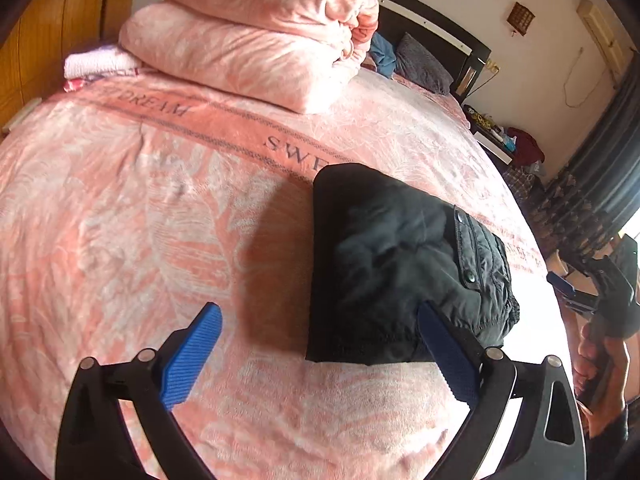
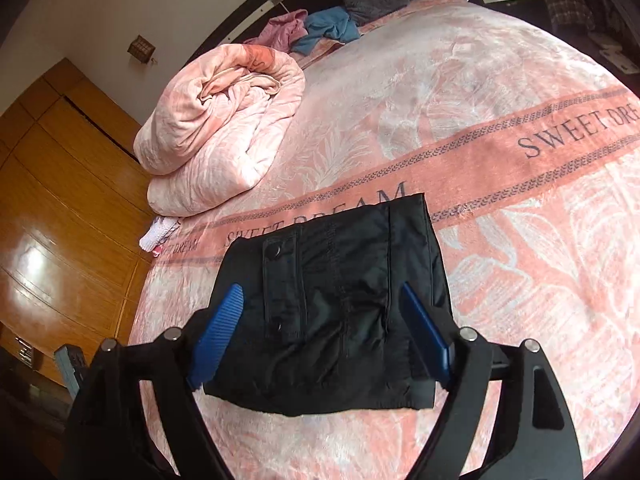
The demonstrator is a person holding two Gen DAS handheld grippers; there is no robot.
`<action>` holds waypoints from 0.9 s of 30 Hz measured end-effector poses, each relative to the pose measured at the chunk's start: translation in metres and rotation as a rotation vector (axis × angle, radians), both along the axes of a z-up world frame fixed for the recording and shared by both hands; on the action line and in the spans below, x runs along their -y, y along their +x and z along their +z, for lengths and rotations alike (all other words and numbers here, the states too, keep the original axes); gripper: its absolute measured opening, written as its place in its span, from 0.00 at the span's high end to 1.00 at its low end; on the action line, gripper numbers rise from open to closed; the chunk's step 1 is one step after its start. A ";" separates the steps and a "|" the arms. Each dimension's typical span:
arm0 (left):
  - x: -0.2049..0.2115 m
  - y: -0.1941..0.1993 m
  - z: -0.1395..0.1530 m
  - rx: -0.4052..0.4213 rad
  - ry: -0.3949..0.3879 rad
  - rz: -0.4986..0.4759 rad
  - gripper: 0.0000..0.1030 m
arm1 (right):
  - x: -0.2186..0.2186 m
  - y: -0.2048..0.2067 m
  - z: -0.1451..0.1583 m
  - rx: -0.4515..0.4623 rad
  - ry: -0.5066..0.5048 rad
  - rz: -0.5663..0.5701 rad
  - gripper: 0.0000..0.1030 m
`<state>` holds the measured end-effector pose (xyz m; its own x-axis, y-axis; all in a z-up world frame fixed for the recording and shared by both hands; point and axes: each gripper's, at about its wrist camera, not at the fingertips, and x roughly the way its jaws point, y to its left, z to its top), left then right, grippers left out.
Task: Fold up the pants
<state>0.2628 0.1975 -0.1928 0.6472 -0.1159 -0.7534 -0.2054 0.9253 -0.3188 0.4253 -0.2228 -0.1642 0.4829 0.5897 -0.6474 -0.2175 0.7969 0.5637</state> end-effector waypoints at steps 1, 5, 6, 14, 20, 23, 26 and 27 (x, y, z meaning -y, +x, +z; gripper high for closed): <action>0.007 -0.014 0.011 0.004 0.036 0.001 0.04 | 0.007 -0.026 0.011 0.020 0.003 -0.002 0.09; 0.035 -0.069 0.051 0.008 0.213 0.034 0.04 | 0.030 -0.126 0.039 -0.010 -0.006 -0.025 0.06; 0.043 -0.084 0.060 0.008 0.242 0.035 0.04 | 0.035 -0.149 0.044 -0.024 -0.024 -0.034 0.05; 0.089 -0.209 0.153 0.147 0.246 0.056 0.04 | 0.060 -0.307 0.111 0.054 -0.195 -0.126 0.03; 0.109 -0.282 0.208 0.204 0.266 0.077 0.04 | 0.055 -0.386 0.163 0.186 -0.264 -0.105 0.03; 0.117 -0.310 0.223 0.204 0.272 0.071 0.04 | 0.046 -0.420 0.188 0.293 -0.294 -0.092 0.03; 0.126 -0.333 0.232 0.205 0.314 0.074 0.04 | 0.037 -0.445 0.206 0.337 -0.315 -0.085 0.03; 0.130 -0.339 0.233 0.199 0.339 0.070 0.04 | 0.033 -0.452 0.211 0.343 -0.332 -0.080 0.03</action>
